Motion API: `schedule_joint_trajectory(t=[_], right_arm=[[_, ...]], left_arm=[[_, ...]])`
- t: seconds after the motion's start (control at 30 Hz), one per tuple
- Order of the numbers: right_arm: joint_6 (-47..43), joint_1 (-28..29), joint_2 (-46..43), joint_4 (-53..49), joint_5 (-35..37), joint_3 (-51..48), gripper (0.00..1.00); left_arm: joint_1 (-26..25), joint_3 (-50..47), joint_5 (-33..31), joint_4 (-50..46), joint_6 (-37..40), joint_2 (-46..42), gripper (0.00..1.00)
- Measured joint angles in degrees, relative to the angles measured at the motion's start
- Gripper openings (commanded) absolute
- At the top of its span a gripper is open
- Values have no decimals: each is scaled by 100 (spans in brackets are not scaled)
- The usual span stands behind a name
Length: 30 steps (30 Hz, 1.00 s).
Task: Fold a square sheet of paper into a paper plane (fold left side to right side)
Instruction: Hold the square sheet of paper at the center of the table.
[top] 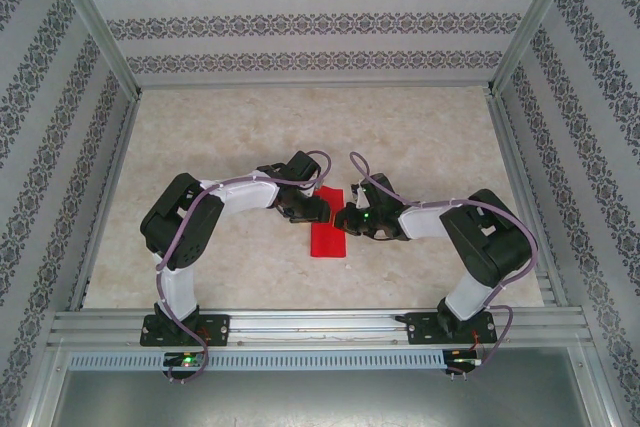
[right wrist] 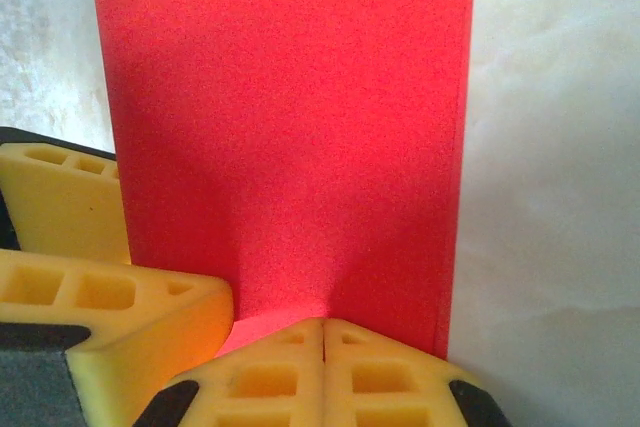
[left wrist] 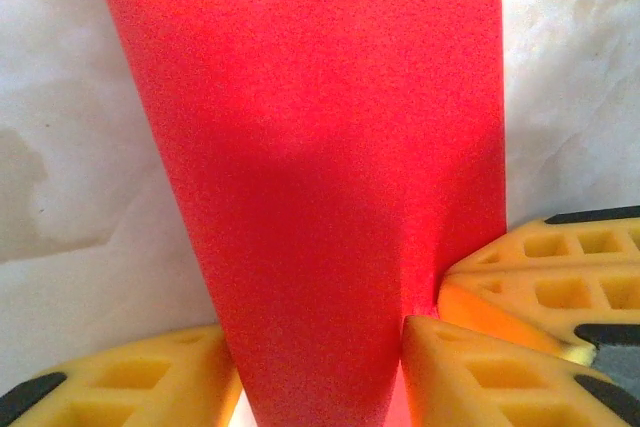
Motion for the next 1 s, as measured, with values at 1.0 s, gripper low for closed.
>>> schedule_joint_trajectory(t=[1.0], right_arm=[[15,2,92,48,-39,42,0]], left_arm=[[605,-909,-22,579,149,-1631,50]])
